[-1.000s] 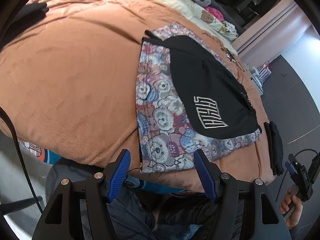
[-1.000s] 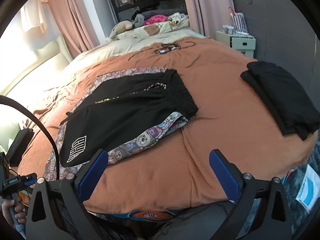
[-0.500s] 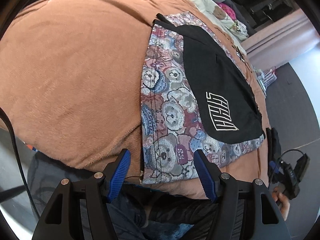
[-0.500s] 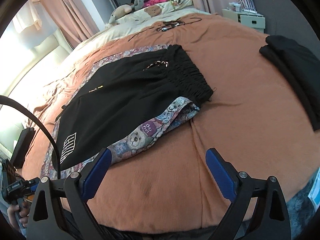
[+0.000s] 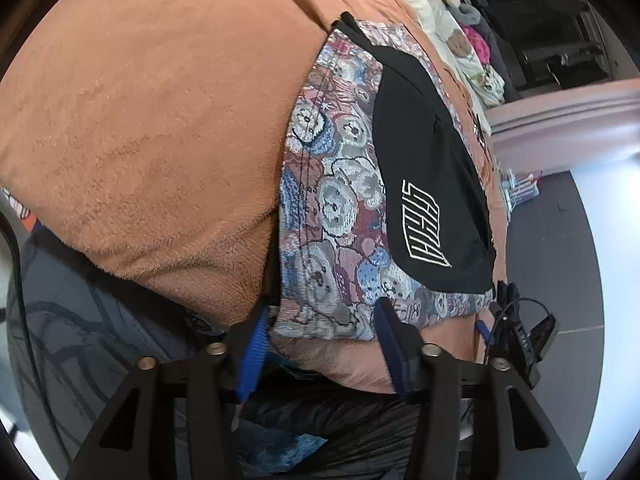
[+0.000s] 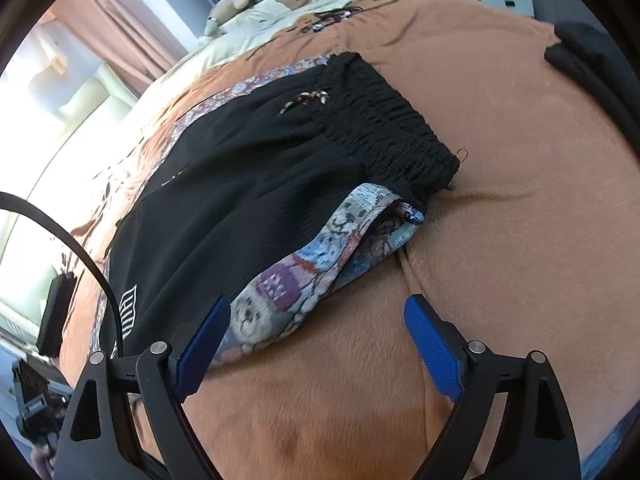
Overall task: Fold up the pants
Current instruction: 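Grasp the floral-lined edge with the left gripper while the right grasps the leg opening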
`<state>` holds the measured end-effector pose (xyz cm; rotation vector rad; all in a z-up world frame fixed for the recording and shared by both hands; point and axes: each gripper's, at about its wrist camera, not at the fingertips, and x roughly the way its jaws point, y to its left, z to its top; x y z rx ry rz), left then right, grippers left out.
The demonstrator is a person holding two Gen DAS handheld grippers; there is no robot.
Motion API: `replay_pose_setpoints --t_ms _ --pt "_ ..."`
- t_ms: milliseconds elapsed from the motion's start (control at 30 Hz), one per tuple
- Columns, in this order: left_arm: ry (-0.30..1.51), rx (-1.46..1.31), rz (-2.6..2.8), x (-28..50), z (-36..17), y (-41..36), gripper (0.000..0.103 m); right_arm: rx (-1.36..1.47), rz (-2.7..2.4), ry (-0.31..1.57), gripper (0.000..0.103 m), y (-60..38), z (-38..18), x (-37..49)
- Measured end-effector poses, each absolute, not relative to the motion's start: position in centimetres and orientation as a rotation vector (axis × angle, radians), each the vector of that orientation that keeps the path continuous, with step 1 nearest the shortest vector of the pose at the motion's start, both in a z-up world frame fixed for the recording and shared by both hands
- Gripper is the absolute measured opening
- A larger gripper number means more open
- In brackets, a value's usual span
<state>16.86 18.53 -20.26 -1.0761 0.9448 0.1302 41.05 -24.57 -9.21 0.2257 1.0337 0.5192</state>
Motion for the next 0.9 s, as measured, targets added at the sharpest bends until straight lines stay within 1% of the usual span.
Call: replay_pose_setpoints --t_ms 33,100,200,300,367,400,433,500,533,567,667,733,900 --pt "0.939 -1.089 0.128 16.9 -20.3 18.5 0.040 0.236 0.515 1.037 0.085 -24.7 -9.4 41.3" --pt "0.933 -1.117 0.110 17.1 -20.5 18.3 0.033 0.251 0.509 1.035 0.085 -24.7 -9.5 41.7" --pt "0.933 -1.103 0.127 17.6 -20.7 17.9 0.032 0.259 0.495 1.026 0.083 -24.5 -9.6 42.1" --pt "0.921 -1.105 0.144 17.9 -20.6 17.9 0.032 0.274 0.479 1.021 0.079 -24.3 -9.9 42.3" --pt "0.922 -1.095 0.160 18.1 -20.5 17.9 0.030 0.276 0.470 1.015 0.075 -24.2 -10.0 42.3" --pt "0.925 -1.089 0.168 18.2 -20.4 17.9 0.027 0.272 0.465 1.012 0.073 -24.1 -10.0 42.3" --pt "0.927 -1.081 0.177 18.3 -20.3 17.8 0.024 0.266 0.458 1.008 0.070 -24.1 -10.1 42.2" --pt "0.918 -1.080 0.183 18.2 -20.1 17.8 0.020 0.257 0.452 1.002 0.060 -24.0 -10.0 42.3" --pt "0.916 -1.074 0.187 18.2 -20.0 17.8 0.015 0.252 0.452 1.001 0.045 -24.0 -9.9 42.5" --pt "0.917 -1.068 0.190 18.2 -19.9 17.8 0.013 0.246 0.455 1.005 0.032 -23.9 -10.0 42.5" --pt "0.916 -1.044 0.197 18.3 -19.2 17.5 0.010 0.230 0.460 0.998 0.019 -24.0 -9.9 42.3" --pt "0.903 -1.024 0.195 18.4 -18.5 17.3 0.009 0.216 0.464 0.987 0.015 -24.0 -9.5 42.2" --pt "0.856 -1.000 0.193 18.4 -16.4 17.5 0.008 0.215 0.475 0.967 0.009 -24.4 -8.8 41.9"
